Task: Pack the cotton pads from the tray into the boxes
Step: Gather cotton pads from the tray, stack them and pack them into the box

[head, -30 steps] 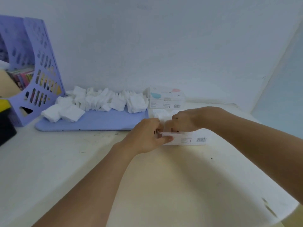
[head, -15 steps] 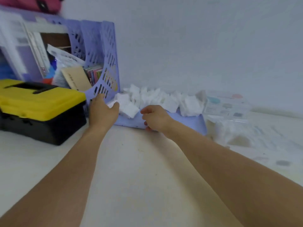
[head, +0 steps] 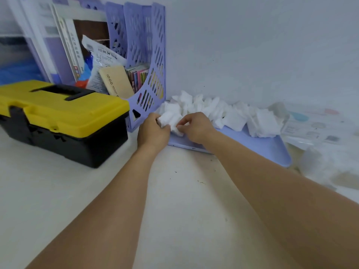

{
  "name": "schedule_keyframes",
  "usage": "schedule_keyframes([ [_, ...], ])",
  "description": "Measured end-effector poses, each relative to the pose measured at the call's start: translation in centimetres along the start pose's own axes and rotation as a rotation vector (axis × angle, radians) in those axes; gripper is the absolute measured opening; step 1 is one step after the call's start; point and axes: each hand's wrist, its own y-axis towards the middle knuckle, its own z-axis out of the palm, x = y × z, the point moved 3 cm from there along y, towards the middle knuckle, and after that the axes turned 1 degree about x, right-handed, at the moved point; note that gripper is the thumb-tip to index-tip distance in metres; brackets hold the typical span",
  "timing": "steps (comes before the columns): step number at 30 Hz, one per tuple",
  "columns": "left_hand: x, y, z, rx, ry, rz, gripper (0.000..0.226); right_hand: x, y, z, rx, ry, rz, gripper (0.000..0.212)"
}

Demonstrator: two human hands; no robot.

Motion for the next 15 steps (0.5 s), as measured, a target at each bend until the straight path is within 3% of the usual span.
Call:
schedule_keyframes([
  [3,-0.1,-0.1,-0.2,0.008,-0.03,-0.012,0.021,0.3,0.5,0.1,0.038,0.017,0.026,0.005],
  [10,-0.7,-0.5,-0.4,0.058,-0.177,-0.026,0.01,-0.3,0.2,-0.6,0.114,0.282,0.157,0.067],
  [15,-1.3,-1.2,-0.5,0.108,-0.233,-0.014,0.012,-0.9,-1.6,-2.6,0.153,0.357,0.067,0.04],
])
